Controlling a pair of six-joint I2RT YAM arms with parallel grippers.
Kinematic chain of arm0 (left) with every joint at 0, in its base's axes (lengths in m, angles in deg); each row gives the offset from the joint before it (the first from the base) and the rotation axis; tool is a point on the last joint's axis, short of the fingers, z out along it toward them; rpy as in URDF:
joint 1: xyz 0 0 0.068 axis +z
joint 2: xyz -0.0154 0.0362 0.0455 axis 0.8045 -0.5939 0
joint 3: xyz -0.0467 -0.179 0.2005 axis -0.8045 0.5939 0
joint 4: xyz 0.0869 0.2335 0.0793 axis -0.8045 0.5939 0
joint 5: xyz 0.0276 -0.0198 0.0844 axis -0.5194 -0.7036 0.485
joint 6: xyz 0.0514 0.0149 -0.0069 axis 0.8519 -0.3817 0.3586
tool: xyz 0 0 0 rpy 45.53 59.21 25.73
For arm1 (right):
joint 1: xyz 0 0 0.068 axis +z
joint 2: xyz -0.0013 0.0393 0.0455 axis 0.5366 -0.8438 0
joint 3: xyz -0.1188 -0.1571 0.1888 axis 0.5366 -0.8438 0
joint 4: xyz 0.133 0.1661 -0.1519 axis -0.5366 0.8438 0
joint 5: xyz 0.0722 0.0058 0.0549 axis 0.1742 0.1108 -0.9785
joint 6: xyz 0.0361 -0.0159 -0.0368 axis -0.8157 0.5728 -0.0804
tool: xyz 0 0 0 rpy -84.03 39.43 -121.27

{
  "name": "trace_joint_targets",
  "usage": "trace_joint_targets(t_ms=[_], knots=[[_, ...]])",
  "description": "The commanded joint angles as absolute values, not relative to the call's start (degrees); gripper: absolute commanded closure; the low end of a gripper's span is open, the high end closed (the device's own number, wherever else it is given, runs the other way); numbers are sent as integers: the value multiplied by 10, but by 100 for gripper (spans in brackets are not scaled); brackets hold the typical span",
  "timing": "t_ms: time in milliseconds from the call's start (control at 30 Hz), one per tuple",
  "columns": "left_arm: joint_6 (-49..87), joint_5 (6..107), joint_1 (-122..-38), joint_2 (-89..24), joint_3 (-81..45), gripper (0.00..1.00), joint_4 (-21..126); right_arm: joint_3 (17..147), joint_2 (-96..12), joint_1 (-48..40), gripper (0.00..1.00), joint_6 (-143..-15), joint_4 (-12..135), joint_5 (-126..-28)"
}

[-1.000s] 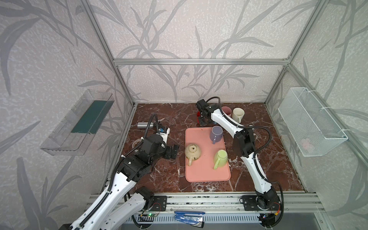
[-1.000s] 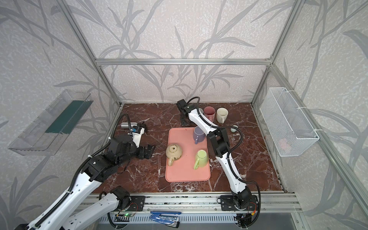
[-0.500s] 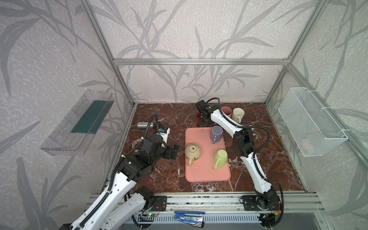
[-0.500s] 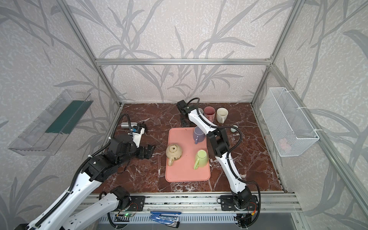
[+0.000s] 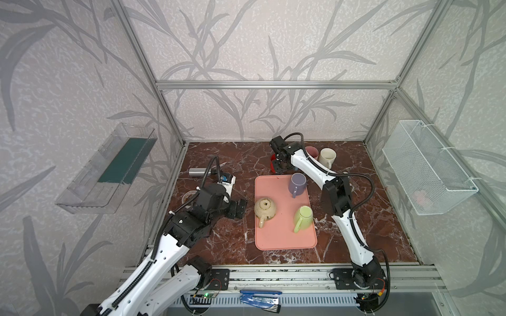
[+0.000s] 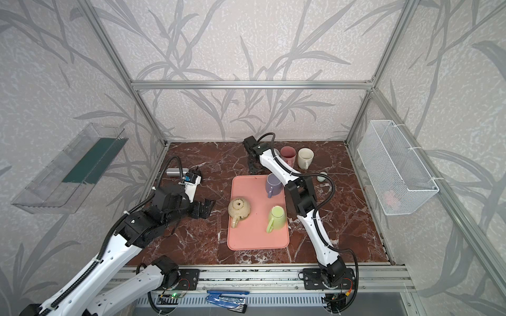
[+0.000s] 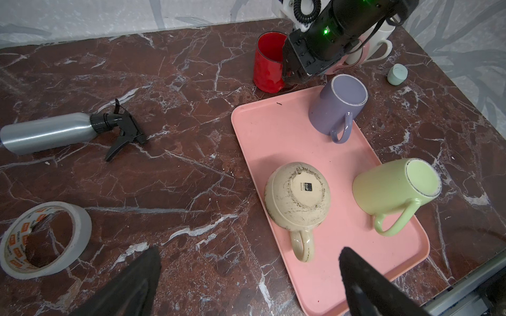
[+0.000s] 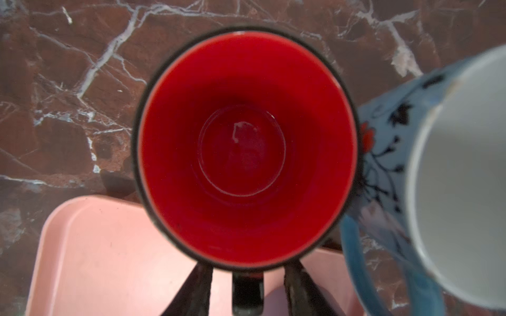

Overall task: Turn the mug right side up
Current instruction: 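Open the right gripper and release the red mug beside the blue mug, then move the right gripper over the upside-down lavender mug on the tray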

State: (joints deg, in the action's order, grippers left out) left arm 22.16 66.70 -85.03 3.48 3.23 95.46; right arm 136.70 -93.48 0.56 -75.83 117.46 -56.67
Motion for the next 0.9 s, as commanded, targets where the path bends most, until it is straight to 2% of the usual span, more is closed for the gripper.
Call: trace_joint_targets(t_ms=[0, 267, 433, 600, 767, 867], knots=[[230, 659, -850, 30, 25, 1, 962, 1320, -845, 10, 55, -745, 1140, -574], [223, 658, -858, -26, -28, 7, 981, 1052, -628, 11, 54, -737, 963, -615], [226, 675, -867, -62, -62, 9, 1002, 937, -526, 7, 52, -752, 917, -642], [221, 669, -874, -87, -84, 9, 1010, 876, -477, 6, 52, -782, 924, -632], [188, 638, -874, -91, -66, 3, 985, 791, -456, 9, 48, -828, 882, -601], [173, 636, -874, -86, -54, 1, 988, 761, -459, 14, 49, -853, 878, -575]])
